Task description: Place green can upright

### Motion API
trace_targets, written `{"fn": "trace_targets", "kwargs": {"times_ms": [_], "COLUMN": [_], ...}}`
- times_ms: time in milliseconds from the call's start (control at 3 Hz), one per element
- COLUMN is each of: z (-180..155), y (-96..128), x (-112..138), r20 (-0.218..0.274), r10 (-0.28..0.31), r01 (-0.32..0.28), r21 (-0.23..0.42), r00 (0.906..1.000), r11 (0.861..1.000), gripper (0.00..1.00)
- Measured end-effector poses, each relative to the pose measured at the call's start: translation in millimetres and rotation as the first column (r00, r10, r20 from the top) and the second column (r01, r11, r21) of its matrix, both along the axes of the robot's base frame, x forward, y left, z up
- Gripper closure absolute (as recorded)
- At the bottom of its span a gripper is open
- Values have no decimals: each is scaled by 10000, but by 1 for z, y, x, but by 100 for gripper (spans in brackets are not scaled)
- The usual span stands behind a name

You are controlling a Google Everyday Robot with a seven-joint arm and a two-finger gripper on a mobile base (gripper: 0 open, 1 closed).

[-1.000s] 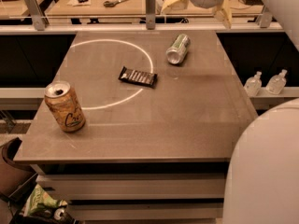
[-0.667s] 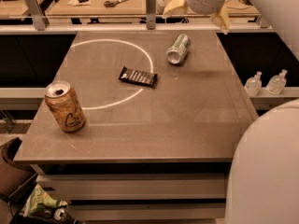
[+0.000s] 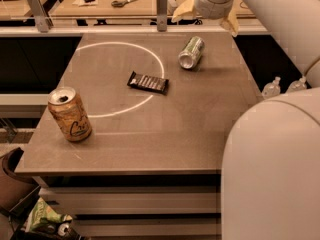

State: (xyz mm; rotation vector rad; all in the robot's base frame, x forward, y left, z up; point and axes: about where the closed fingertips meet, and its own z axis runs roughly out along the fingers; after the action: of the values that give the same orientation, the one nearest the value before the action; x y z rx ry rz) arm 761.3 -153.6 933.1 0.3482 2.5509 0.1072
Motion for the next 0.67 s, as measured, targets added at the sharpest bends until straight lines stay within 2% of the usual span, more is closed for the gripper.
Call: {"fn": "trace_targets", "kwargs": {"times_ms": [333,667], "z": [-9,-24], "y": [2,4], "x": [11,14], "r20": [-267,-928], "r10": [362,846], "r01": [-368,-881], "r21": [-237,-345], "r00": [9990,9921], "r11": [9990,9955], "gripper": [0,0]}}
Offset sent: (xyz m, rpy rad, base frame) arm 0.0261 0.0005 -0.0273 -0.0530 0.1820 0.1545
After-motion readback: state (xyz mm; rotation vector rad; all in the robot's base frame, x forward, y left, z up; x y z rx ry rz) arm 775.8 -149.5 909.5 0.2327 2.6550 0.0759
